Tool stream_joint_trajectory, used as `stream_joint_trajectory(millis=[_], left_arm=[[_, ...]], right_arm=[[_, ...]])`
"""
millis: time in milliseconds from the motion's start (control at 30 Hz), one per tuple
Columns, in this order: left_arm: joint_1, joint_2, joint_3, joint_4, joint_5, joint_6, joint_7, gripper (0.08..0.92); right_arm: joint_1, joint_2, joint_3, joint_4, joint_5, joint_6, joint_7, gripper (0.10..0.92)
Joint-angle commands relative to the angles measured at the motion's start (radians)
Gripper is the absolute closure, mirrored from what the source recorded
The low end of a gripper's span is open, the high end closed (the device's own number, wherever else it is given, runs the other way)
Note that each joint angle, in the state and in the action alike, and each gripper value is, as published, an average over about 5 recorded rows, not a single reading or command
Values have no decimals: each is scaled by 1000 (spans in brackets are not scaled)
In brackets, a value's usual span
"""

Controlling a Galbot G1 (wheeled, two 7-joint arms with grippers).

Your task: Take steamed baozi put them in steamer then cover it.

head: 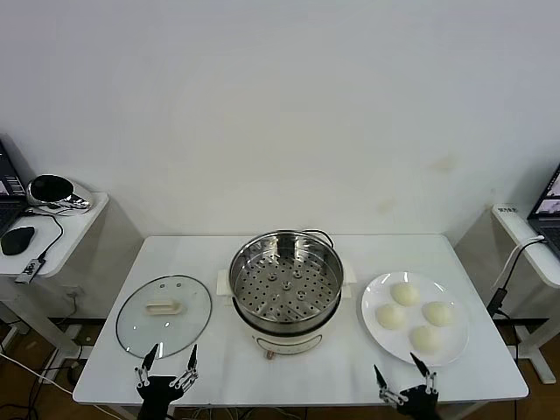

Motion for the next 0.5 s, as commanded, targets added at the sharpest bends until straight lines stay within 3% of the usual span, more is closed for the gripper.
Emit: stream_joint_trajectory(millis=[33, 333, 500], left_arm=[[1, 1, 2, -3, 17, 8, 6, 177], [1, 2, -1, 6, 64, -1, 6, 177], [1, 0, -4, 8, 94, -11, 4, 177]], right_arm=[[140, -347, 146, -30, -221, -111, -146, 203], [424, -660, 23, -146, -289, -205, -448, 203], [713, -743, -272, -241, -250, -194, -621, 203]])
